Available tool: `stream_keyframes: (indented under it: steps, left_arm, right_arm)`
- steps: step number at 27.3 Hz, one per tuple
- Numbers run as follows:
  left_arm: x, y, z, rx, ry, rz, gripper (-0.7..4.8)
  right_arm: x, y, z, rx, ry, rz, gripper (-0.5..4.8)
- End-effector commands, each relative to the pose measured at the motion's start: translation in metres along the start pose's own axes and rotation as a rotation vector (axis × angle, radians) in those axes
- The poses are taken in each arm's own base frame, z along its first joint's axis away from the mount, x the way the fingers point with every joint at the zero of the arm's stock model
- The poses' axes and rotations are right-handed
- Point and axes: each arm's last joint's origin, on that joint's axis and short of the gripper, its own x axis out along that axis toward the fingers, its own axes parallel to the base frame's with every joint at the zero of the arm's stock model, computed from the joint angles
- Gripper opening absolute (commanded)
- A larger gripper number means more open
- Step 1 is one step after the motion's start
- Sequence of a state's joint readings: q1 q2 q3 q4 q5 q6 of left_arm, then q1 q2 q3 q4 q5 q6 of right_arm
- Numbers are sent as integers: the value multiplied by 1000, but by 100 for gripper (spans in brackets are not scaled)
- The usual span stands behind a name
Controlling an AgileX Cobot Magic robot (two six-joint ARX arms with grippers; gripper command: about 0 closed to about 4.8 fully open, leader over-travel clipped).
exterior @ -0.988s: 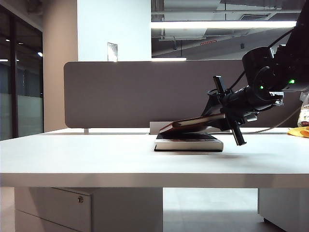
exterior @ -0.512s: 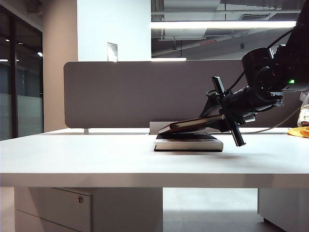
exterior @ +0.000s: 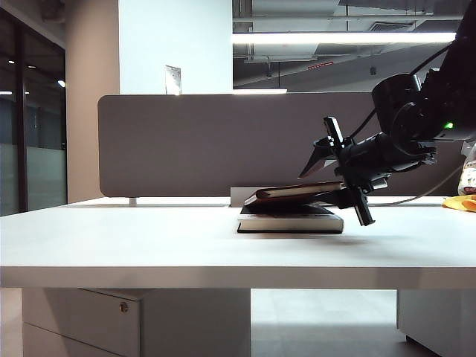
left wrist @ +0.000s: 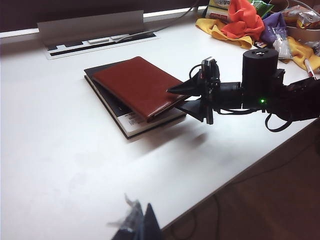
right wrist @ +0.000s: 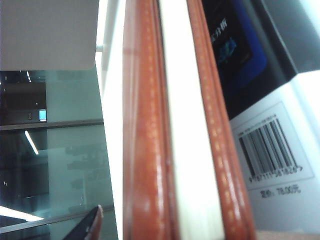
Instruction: Pick up the red book and place it on top of the black book.
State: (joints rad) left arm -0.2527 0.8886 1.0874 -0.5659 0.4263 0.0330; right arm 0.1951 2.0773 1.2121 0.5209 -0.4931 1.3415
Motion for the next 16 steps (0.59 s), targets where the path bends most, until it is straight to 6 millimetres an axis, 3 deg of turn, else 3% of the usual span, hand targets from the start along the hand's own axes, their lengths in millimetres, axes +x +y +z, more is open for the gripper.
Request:
stream_keyframes:
  steps: [1,16]
  left_arm:
    - [3,1,1,9,6,-3,-5]
    - [54,14,-2,-10,73,-85,-5]
  right_arm:
    - [-1,9,0,-25,3,41,209]
    - [-1,9,0,-26,13,44,208]
